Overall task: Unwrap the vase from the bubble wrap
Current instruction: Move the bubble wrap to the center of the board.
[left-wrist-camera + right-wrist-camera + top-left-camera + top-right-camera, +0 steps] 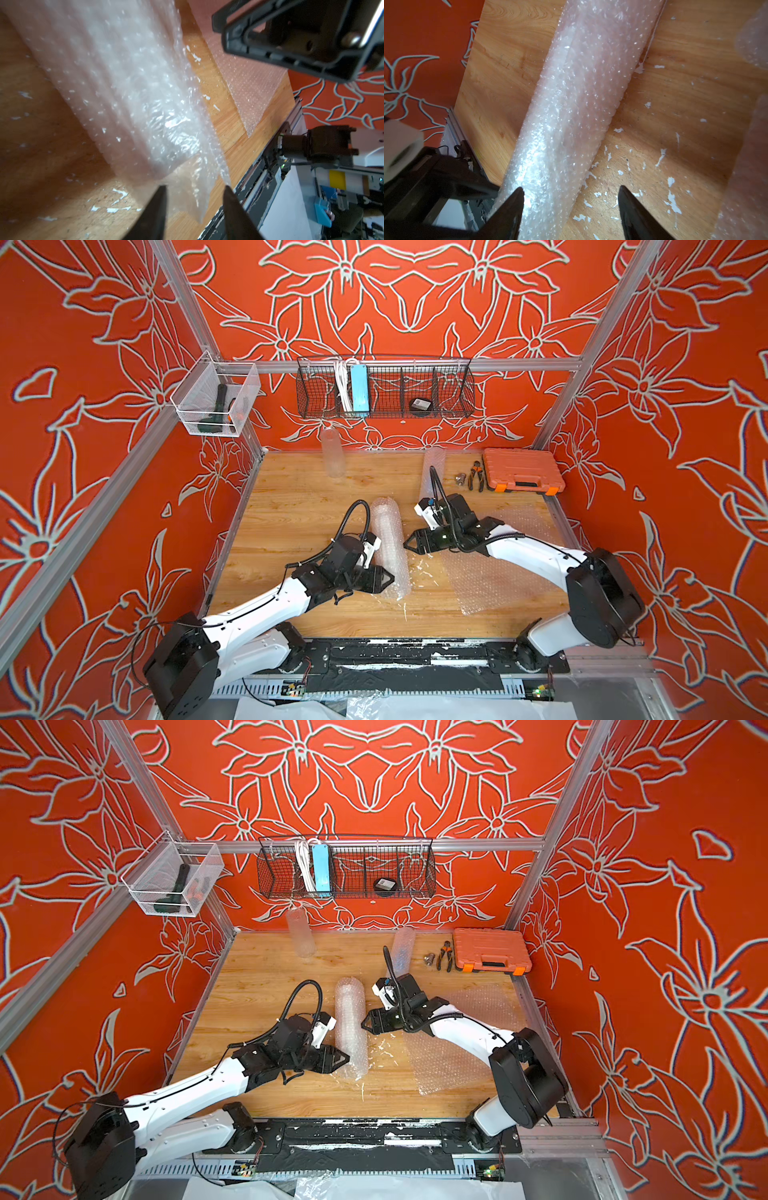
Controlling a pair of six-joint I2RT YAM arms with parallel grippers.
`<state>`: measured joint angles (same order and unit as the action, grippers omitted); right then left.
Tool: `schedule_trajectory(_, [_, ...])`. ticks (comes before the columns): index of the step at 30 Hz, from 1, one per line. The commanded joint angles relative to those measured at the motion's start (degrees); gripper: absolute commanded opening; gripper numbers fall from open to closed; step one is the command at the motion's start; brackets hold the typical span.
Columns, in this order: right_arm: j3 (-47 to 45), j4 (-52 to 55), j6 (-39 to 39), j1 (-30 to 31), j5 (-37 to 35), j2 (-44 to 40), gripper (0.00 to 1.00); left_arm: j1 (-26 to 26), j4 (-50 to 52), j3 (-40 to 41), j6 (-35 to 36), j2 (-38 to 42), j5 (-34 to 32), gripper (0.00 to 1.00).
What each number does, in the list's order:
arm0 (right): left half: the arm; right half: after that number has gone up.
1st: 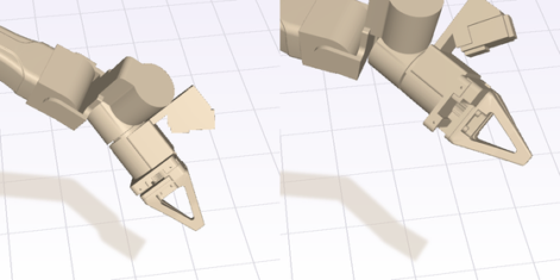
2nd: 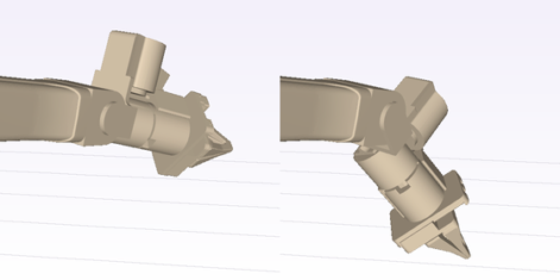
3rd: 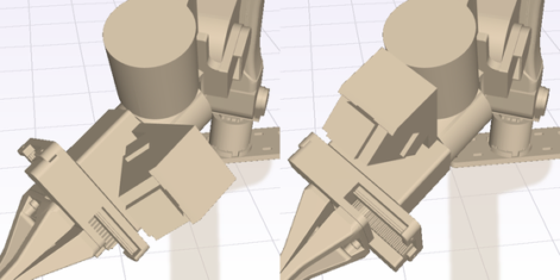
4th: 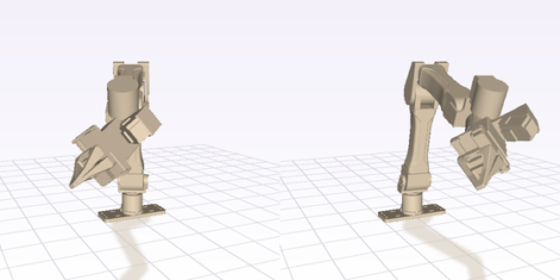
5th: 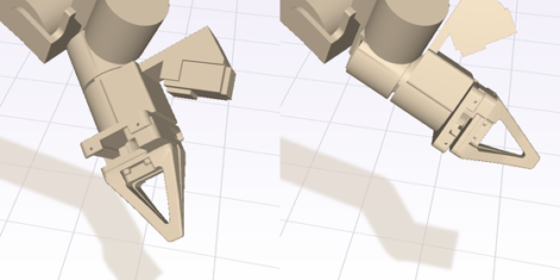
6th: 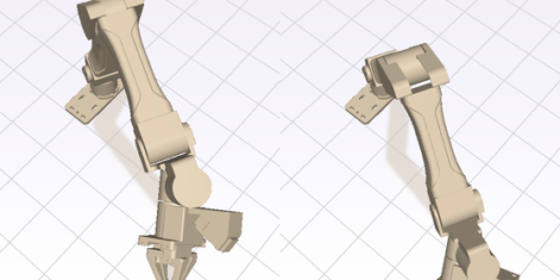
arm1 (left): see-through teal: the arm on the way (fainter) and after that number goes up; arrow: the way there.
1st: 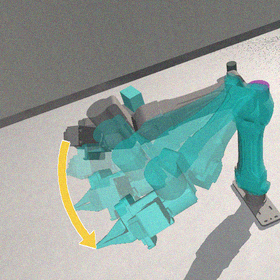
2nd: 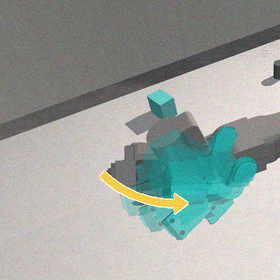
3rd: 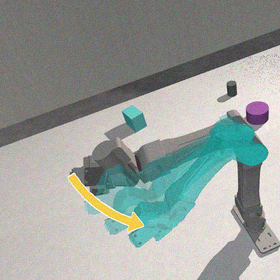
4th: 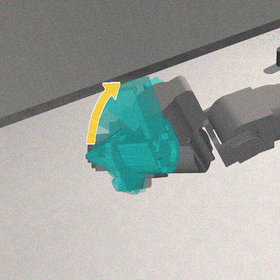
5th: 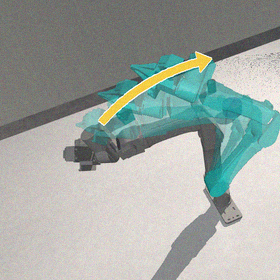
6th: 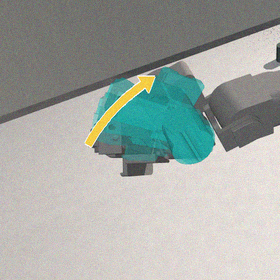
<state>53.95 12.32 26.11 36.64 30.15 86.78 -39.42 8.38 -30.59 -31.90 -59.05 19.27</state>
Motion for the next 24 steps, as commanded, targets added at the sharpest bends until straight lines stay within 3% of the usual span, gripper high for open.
schedule_trajectory(1, [2.3,-1.4,1.0,0.3,0.9,1.4,0.72,1.1,2.0,-3.8,3.2,1.9,-5.7,0.67])
schedule_trajectory(10, [8.9,-0.5,1.4,0.7,0.8,8.6,0.73,18.4,-6.5,-6.5,4.8,-7.9,3.7,0.78])
schedule_trajectory(13, [11.0,-0.3,1.9,0.7,0.3,11.2,0.74,21.2,-9.6,-7.9,4.9,-14.3,4.8,0.81])
schedule_trajectory(18, [12.8,0.5,2.0,0.7,-1.3,13.7,0.74,23.6,-16.7,-9.3,3.4,-25.3,13.0,0.78])
schedule_trajectory(22, [12.7,0.9,1.4,0.8,-0.9,14.8,0.71,23.4,-22.5,-7.3,0.8,-27.2,18.5,0.73])
schedule_trajectory(24, [12.3,0.6,0.9,0.9,0.3,15.1,0.68,22.6,-22.3,-6.3,1.1,-26.3,18.2,0.7])
